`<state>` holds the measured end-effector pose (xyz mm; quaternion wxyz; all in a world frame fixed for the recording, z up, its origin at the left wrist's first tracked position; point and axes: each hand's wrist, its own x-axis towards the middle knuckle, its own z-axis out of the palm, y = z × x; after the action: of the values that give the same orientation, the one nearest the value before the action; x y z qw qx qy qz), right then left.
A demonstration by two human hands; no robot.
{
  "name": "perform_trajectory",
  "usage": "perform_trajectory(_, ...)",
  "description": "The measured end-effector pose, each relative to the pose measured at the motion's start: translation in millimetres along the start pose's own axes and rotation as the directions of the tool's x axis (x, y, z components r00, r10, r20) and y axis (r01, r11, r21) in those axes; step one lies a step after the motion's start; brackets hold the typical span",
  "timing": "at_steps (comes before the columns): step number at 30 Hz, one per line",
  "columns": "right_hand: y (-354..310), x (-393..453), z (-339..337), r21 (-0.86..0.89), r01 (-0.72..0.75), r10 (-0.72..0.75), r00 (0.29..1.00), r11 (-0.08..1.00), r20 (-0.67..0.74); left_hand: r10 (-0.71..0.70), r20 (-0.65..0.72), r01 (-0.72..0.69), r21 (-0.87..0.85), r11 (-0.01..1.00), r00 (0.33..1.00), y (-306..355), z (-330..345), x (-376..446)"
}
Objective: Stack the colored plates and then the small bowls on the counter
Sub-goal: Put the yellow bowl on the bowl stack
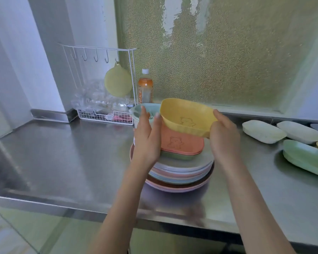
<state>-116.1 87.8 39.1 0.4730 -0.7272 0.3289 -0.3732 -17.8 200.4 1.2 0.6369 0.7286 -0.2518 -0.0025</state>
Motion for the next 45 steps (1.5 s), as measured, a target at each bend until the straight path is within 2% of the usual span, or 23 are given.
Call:
perform_trajectory(2,7,-1,4,-0.150,0.002,0.006,0.999,0.989,0.054,-0.037,-0.004,0.037,0.029,0.999,0.999,-5,3,6)
perform_trajectory(5,18,-5,20,-0.262,0.003,0.032,0.991,0.965,0.129,-0.046,-0.033,0.046,-0.008,0.999,0.998,-8,0,8)
perform_trajectory(8,30,-7,36,-0.339,0.020,0.030,0.989,0.940,0.143,-0.068,0.007,0.067,0.085,0.994,0.998,-11,-9,10)
perform_trajectory(12,38,-6,40,-0.306,0.037,0.000,0.993,0.951,0.119,-0.043,0.036,0.038,0.129,0.991,0.998,-14,-11,14)
perform_trajectory(16,40,-2,34,-0.289,0.053,-0.025,0.995,0.956,0.099,-0.054,0.088,0.028,0.274,0.961,0.995,-25,-6,18)
perform_trajectory(20,42,-1,32,-0.328,0.071,-0.037,0.994,0.942,0.107,-0.094,0.049,0.086,0.155,0.984,0.994,-26,-7,16)
perform_trajectory(25,49,3,35,-0.377,0.129,-0.105,0.991,0.917,0.084,-0.048,0.057,0.042,0.109,0.993,0.997,-31,-9,17)
perform_trajectory(28,68,9,25,-0.309,0.085,-0.095,0.995,0.947,-0.016,-0.094,-0.111,0.089,-0.053,0.995,0.989,-37,-22,18)
perform_trajectory(30,87,11,16,-0.165,-0.023,0.012,0.998,0.986,-0.065,-0.197,-0.159,0.182,-0.103,0.978,0.967,-49,-30,16)
perform_trajectory(33,107,7,15,0.111,-0.202,0.203,0.979,0.973,-0.005,-0.358,-0.075,0.342,-0.165,0.925,0.931,-67,-25,10)
perform_trajectory(36,111,4,22,0.262,-0.288,0.295,0.955,0.921,0.011,-0.377,-0.104,0.345,-0.236,0.908,0.920,-64,-12,4)
perform_trajectory(40,115,12,14,0.304,-0.306,0.335,0.941,0.902,-0.045,-0.372,-0.019,0.351,-0.288,0.891,0.928,-69,4,6)
perform_trajectory(45,128,33,-27,0.336,-0.319,0.368,0.925,0.886,-0.090,-0.300,0.089,0.313,-0.236,0.920,0.950,-68,51,13)
